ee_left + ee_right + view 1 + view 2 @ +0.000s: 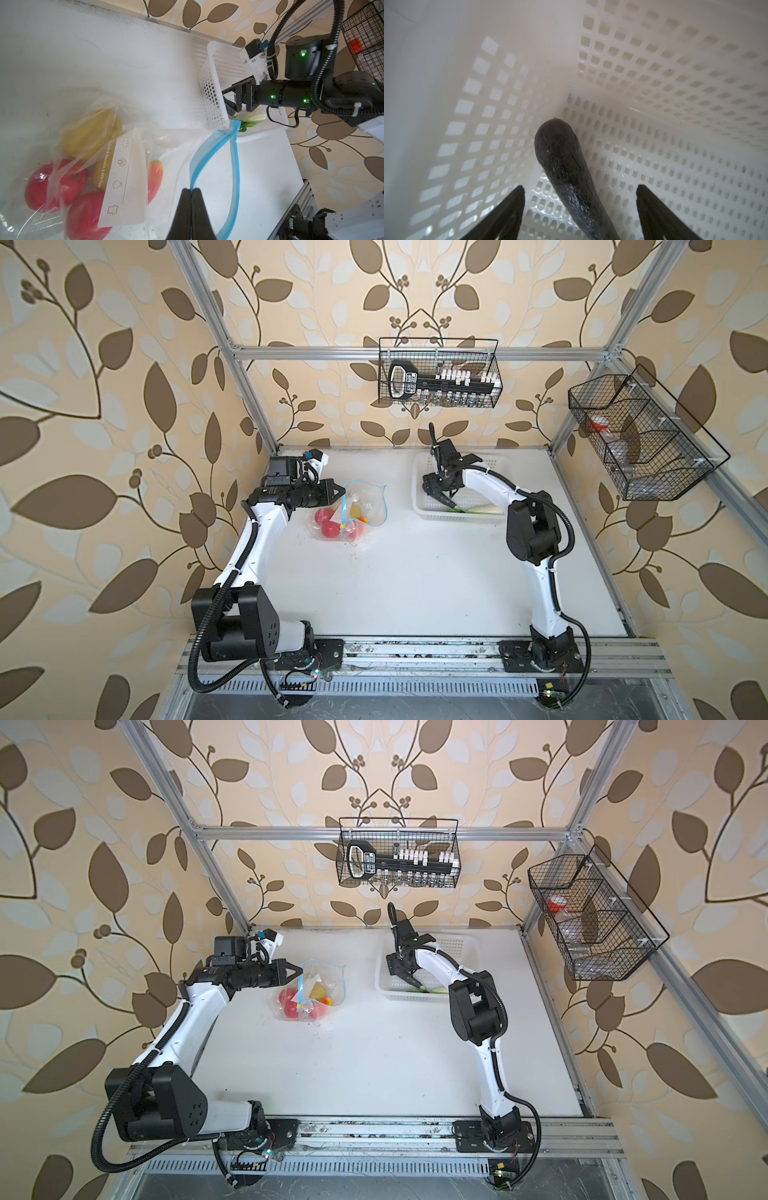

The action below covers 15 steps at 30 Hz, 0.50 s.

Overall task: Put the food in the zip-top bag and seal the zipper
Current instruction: 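Move the open right gripper over the dark eggplant in the basket, then lower the right gripper and close it on the dark eggplant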

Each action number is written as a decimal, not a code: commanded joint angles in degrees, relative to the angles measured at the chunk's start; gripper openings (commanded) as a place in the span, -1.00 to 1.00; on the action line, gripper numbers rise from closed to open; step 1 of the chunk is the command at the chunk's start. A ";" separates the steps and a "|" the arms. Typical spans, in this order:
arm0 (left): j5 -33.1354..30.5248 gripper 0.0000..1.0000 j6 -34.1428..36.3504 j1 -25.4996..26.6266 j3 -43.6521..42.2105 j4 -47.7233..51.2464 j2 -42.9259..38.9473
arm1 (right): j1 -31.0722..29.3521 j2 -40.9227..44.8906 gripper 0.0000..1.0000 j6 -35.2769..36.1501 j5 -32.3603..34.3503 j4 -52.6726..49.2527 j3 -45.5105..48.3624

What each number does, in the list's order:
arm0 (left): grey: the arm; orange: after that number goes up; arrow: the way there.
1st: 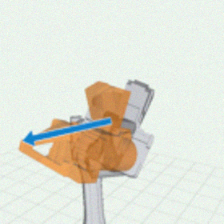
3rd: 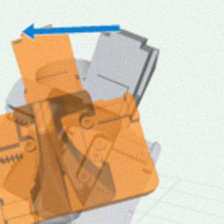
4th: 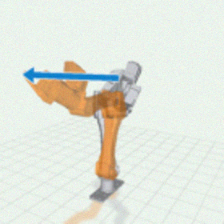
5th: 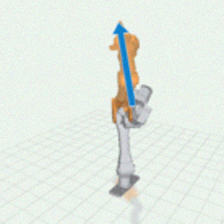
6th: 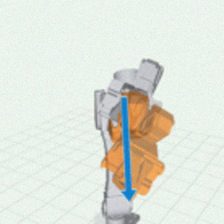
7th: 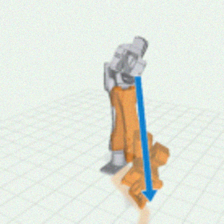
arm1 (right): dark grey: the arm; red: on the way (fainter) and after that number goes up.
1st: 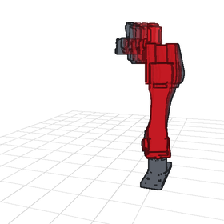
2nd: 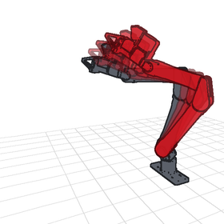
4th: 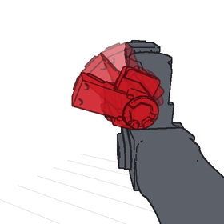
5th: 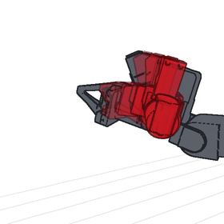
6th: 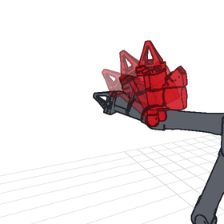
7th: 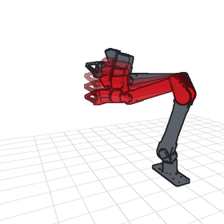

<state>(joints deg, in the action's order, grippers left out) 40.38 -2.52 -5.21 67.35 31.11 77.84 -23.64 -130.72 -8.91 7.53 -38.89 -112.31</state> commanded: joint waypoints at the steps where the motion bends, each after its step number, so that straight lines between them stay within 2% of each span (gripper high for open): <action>1: 1.52 -1.00 0.02 0.06 -0.37 -1.05 0.53 | 0.00 -2.97 0.52 1.58 0.22 -1.78 -2.91; 7: 1.45 -1.00 -0.46 -0.02 -0.72 -1.49 1.21 | 0.17 -6.05 0.38 1.42 -1.06 -2.06 -5.69; 15: 1.89 -1.00 -0.64 -0.09 -0.09 -0.61 1.86 | 0.69 -9.50 0.32 0.77 -2.51 -3.10 -8.85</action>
<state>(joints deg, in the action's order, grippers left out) 40.51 -3.07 -5.21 66.96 30.63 79.42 -23.35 -138.26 -8.54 6.20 -40.38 -118.74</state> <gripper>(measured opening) 0.049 0.670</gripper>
